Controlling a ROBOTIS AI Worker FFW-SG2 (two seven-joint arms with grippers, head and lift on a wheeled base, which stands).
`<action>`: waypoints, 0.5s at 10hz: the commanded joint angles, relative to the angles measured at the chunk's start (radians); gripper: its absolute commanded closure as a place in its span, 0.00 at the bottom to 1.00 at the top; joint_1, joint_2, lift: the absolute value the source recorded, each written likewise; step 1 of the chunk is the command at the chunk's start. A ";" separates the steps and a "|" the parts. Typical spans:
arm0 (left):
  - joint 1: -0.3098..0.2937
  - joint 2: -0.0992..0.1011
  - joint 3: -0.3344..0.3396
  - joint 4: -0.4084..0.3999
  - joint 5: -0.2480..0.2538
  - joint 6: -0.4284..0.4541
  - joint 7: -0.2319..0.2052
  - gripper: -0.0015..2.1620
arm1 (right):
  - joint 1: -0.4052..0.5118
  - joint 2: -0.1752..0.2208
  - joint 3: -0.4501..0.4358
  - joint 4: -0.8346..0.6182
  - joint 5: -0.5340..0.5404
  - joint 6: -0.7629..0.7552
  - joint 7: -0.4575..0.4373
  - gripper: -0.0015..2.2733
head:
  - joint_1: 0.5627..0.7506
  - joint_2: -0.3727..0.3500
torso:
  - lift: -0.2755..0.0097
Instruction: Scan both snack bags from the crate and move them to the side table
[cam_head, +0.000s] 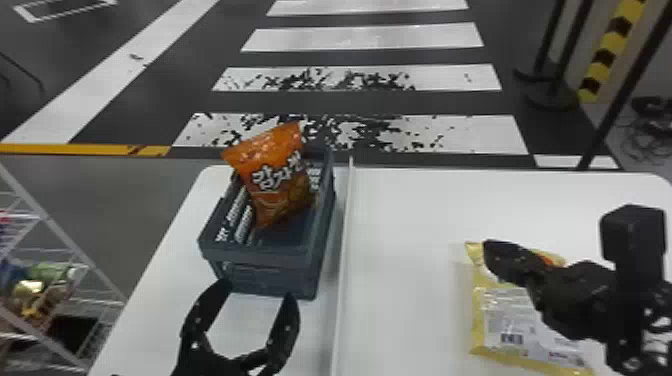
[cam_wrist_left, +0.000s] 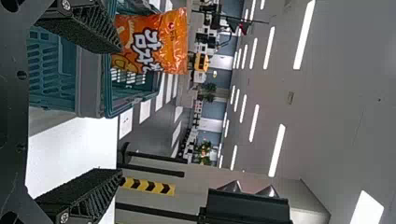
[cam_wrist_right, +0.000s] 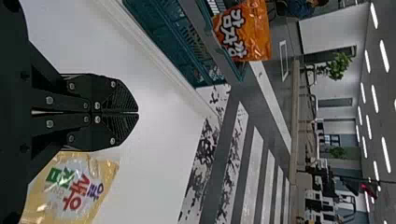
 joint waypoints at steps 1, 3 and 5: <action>-0.002 0.001 0.001 0.002 0.000 0.000 0.000 0.04 | 0.023 0.001 -0.103 -0.004 -0.015 -0.009 -0.012 0.98 | 0.70 0.59 | 0.62; -0.004 0.003 -0.002 0.001 0.000 0.000 0.000 0.04 | 0.048 -0.001 -0.211 0.051 -0.015 -0.031 -0.043 0.93 | 0.70 0.47 | 0.62; -0.004 0.003 -0.002 0.002 0.000 0.000 0.000 0.04 | 0.066 -0.004 -0.275 0.105 -0.015 -0.058 -0.064 0.68 | 0.70 0.33 | 0.62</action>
